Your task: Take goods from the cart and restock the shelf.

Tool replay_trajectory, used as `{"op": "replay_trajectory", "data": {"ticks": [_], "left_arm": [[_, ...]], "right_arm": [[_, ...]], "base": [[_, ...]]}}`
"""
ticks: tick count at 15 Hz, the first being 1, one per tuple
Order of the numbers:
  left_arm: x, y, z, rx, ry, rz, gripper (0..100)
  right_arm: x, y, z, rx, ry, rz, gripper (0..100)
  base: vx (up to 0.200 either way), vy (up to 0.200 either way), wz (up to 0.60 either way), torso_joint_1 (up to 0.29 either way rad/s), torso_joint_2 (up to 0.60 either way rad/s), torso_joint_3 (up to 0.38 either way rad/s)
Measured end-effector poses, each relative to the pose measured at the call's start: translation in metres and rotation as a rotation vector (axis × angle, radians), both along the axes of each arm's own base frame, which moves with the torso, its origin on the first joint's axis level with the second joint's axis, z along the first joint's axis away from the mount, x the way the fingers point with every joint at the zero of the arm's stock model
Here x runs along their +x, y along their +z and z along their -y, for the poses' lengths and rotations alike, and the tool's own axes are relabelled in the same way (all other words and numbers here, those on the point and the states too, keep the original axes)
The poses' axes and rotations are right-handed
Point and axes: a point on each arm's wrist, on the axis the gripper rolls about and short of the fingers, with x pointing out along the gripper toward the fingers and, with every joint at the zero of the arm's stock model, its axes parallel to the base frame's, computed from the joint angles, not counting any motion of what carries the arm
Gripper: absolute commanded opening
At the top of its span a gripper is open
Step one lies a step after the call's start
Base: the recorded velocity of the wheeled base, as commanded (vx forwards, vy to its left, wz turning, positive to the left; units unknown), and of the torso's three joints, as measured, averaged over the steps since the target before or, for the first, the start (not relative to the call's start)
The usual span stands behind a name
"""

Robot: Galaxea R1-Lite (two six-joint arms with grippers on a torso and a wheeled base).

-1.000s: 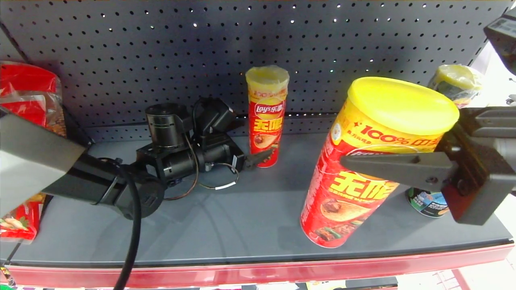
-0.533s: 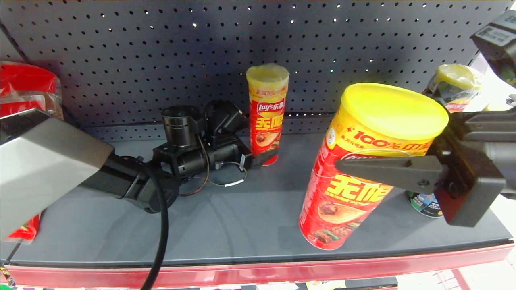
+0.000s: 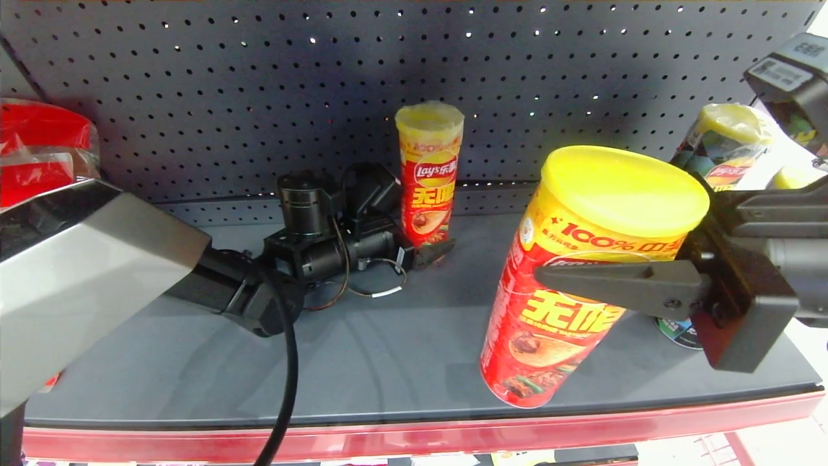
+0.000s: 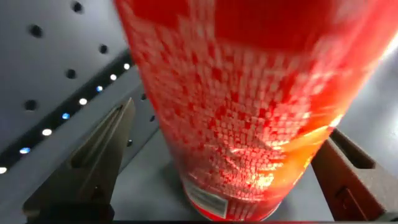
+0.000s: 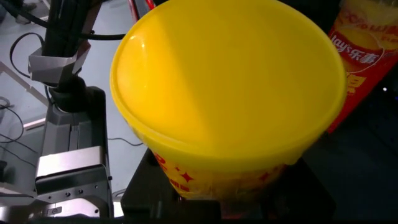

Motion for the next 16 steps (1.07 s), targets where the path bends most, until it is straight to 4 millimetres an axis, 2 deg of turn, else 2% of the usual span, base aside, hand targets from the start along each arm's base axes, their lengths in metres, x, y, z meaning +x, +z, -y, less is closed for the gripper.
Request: {"op": "replay_trajectory", "data": {"ticks": [6, 9, 12, 16], "left_arm": [[0.000, -0.003, 0.000, 0.001, 0.002, -0.012, 0], [-0.009, 0.002, -0.005, 0.003, 0.000, -0.018, 0], [-0.038, 0.008, -0.016, 0.015, -0.032, -0.042, 0], [-0.102, 0.018, -0.043, 0.035, -0.076, -0.081, 0]], "right_arm": [[0.000, -0.003, -0.001, -0.006, 0.002, -0.008, 0], [0.002, -0.002, -0.001, -0.006, 0.002, -0.007, 0], [0.004, -0.004, -0.003, -0.008, -0.002, -0.011, 0], [0.011, -0.004, -0.008, 0.005, -0.009, -0.008, 0]], "base": [[0.000, 0.000, 0.00, 0.000, 0.00, 0.000], [0.000, 0.000, 0.00, 0.000, 0.00, 0.000], [0.000, 0.000, 0.00, 0.000, 0.00, 0.000], [0.000, 0.000, 0.00, 0.000, 0.00, 0.000]]}}
